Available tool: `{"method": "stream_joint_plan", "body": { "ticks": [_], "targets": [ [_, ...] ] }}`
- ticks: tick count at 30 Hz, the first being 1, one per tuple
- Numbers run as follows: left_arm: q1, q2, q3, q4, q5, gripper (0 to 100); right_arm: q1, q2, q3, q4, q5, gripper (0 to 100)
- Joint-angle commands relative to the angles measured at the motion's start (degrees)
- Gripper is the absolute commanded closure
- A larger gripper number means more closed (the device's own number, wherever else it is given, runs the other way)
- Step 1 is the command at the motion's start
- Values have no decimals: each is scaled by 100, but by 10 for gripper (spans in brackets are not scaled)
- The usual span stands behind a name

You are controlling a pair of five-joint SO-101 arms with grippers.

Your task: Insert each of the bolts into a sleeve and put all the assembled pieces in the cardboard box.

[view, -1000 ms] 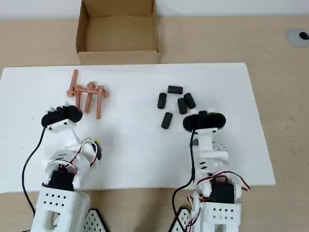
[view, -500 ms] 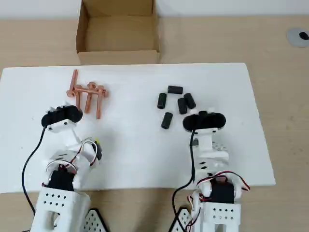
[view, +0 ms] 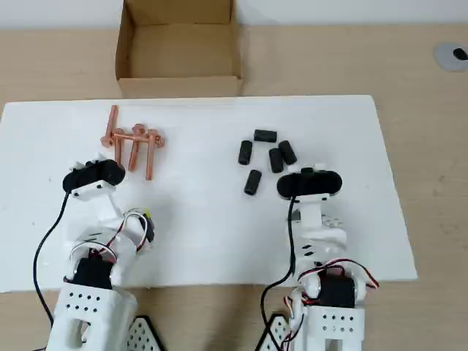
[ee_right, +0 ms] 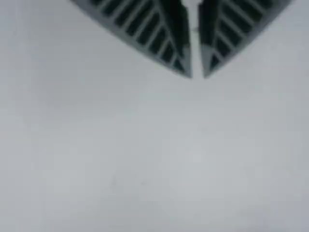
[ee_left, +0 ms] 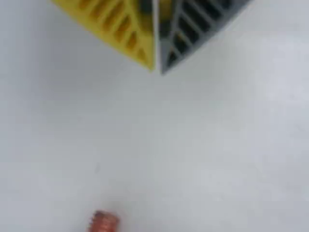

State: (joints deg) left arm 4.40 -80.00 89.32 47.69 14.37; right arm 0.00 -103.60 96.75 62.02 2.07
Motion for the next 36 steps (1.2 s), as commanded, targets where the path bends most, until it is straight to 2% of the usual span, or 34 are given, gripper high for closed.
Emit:
{"method": "stream_joint_plan", "body": {
  "ticks": [1,21,25,29,33,36],
  "targets": [
    [-53,-31,-44,-18,-26,994,57,-637,-22,18,-44,986],
    [-18,-31,-53,-26,-26,994,-163,-646,-13,-97,-53,985],
    [-79,-31,-176,9,-149,994,57,-646,-233,-141,-9,984],
    [-519,40,-1407,404,-1785,987,119,-585,-1033,-510,642,982],
    [-914,769,-3833,1424,-1855,904,163,356,-2009,-149,765,908],
    [-1037,2176,-5486,2268,-1864,914,163,1815,-3187,18,738,886]
  ]
}}
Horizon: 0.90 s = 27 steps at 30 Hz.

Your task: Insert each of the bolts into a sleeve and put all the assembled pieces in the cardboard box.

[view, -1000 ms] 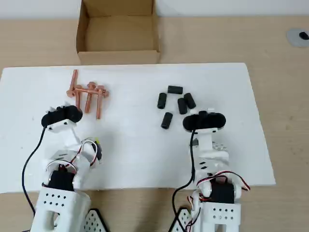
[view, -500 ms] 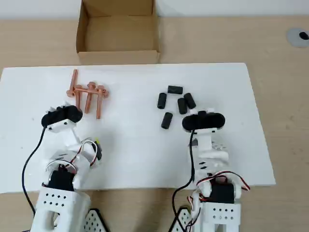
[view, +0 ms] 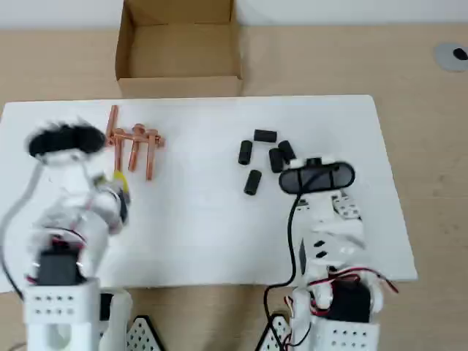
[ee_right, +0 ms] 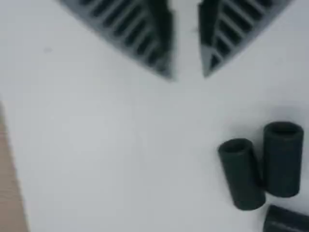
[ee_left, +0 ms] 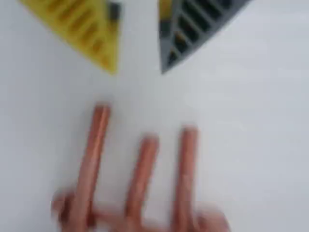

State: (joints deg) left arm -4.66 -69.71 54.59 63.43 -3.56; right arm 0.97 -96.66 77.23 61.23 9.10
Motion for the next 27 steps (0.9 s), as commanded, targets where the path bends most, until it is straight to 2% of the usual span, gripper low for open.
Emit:
{"method": "stream_joint_plan", "body": {
  "ticks": [1,4,7,11,14,18,21,24,27],
  "targets": [
    [-70,1719,-2435,1037,-62,917,57,1684,-1754,176,35,886],
    [-9,3433,-3323,1635,176,914,75,3574,-3688,844,141,884],
    [-316,5059,-4369,1960,712,914,-127,5596,-5604,1925,387,883],
    [-158,6949,-5679,2980,695,918,-224,8101,-7451,3033,-484,883],
    [88,7714,-6110,3130,695,919,-154,9095,-8092,2708,-782,883],
    [369,7776,-6233,2831,721,919,-374,9174,-7925,2119,-1240,883],
    [457,7776,-6215,2532,677,919,-567,9156,-7046,1020,-1459,883],
    [554,7785,-5943,2145,132,916,-673,8989,-5938,-211,-1495,883],
    [536,7776,-5662,1820,79,914,-1015,8629,-4945,-923,-1433,883]
  ]
}}
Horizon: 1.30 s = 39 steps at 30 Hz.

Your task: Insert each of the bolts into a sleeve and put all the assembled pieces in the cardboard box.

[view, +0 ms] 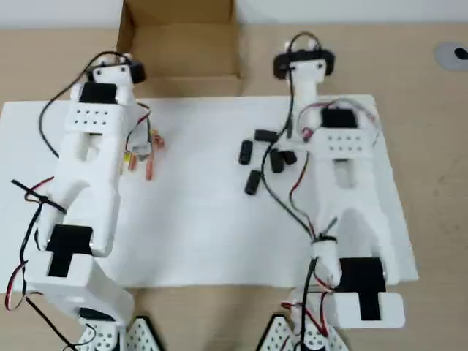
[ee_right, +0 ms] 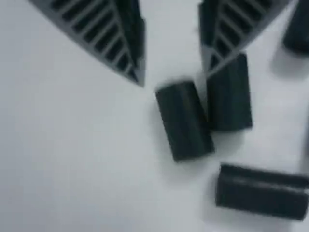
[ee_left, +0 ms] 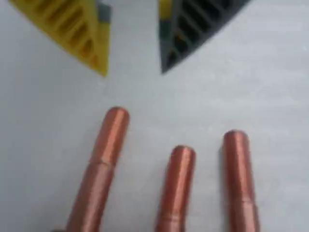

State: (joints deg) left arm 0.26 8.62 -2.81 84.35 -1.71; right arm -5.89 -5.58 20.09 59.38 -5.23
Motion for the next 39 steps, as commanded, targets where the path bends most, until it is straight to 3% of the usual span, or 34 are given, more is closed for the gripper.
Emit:
{"method": "stream_joint_plan", "body": {
  "ticks": [1,7,15,26,39],
  "targets": [
    [44,-40,176,-343,-97,914,-479,-611,1015,-835,97,883],
    [220,-57,624,-905,-62,914,-1015,-1095,1464,-985,448,883],
    [651,-57,571,-1363,220,885,-998,-1112,1490,-1046,237,882],
    [-185,-13,668,-1916,387,885,-919,-1130,1727,-1565,53,882],
    [211,-4,1055,-2418,255,883,-919,-1130,1692,-1600,53,882]
  ]
}}
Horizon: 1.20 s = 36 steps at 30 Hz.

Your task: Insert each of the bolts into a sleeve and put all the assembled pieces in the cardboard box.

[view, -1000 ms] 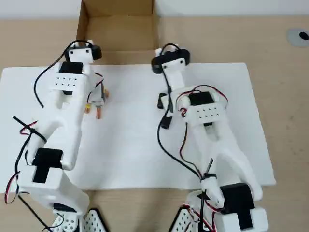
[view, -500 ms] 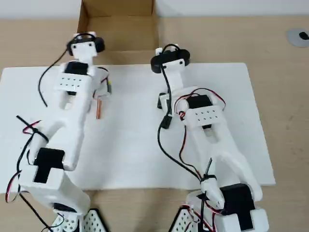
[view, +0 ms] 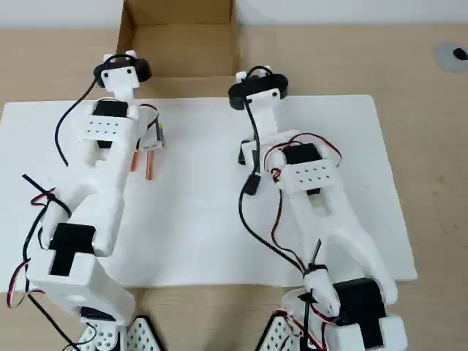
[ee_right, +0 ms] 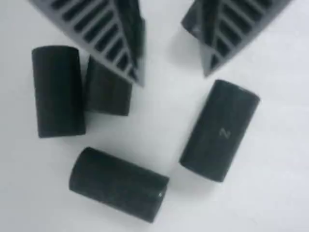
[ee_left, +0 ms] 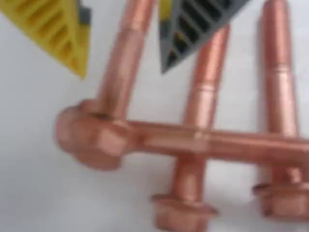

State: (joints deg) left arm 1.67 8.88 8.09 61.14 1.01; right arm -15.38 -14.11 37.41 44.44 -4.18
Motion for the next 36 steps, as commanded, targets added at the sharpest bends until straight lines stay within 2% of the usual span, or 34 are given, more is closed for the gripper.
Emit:
{"method": "stream_joint_plan", "body": {
  "ticks": [1,6,18,22,27,32,36],
  "targets": [
    [70,-22,-18,-185,-18,883,31,-277,-40,-105,-53,882],
    [44,347,176,-563,-9,882,31,-277,-40,-105,-53,882],
    [35,1332,-563,-185,-9,885,57,-277,-40,-105,-62,882],
    [35,1358,-580,-202,9,887,57,-277,-40,-105,-62,882],
    [79,1288,-756,-185,18,944,57,-277,-40,-105,-62,882],
    [35,1174,-826,-246,18,895,48,-277,-40,-105,-62,882],
    [35,1182,-774,-404,0,902,40,-286,-40,-105,-62,882]
  ]
}}
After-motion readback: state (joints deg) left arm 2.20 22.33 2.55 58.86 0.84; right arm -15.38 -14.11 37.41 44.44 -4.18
